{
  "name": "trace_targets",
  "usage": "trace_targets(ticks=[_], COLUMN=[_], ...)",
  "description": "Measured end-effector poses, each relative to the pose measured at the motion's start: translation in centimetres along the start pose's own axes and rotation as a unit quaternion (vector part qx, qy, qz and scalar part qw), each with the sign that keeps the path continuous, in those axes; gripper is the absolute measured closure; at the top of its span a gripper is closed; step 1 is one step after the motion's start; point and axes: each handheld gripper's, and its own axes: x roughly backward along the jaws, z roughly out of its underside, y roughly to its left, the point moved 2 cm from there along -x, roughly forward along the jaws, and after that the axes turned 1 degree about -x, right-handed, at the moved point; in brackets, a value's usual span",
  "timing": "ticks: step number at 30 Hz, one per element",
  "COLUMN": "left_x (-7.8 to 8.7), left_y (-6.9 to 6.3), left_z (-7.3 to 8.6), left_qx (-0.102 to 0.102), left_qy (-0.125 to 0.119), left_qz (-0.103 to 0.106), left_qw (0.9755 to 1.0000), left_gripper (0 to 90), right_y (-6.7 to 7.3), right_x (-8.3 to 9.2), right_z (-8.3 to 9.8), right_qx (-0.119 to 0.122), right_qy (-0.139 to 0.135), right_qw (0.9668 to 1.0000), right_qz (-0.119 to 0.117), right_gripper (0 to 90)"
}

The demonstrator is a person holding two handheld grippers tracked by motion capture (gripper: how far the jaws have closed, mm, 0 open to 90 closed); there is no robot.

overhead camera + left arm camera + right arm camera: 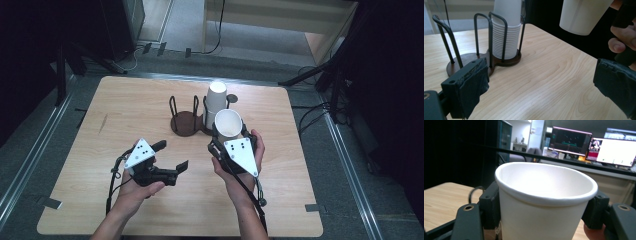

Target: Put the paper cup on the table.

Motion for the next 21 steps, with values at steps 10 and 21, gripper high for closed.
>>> trace_targets(ticks=[10,21], left_x=[0.8,2.2], left_y=[1.2,2.5], left_z=[0.2,0.7], left_qx=[0.014,0.025], left_qy=[0.001,0.0], left_qz=[-0.022,-0.045], left_qw=[0.9997,0.9987], left_gripper=[0.9,0.8], right_y=[-1.5,-3.9], right_x=[-1.3,-2.5], right_z=[0.9,2.1], right_qx=[0.01,0.011], right_qy=[0.014,0.026], right_qw=[0.9996,0.9987], right_qz=[0.02,0.043], right_gripper=[30.1,29.9])
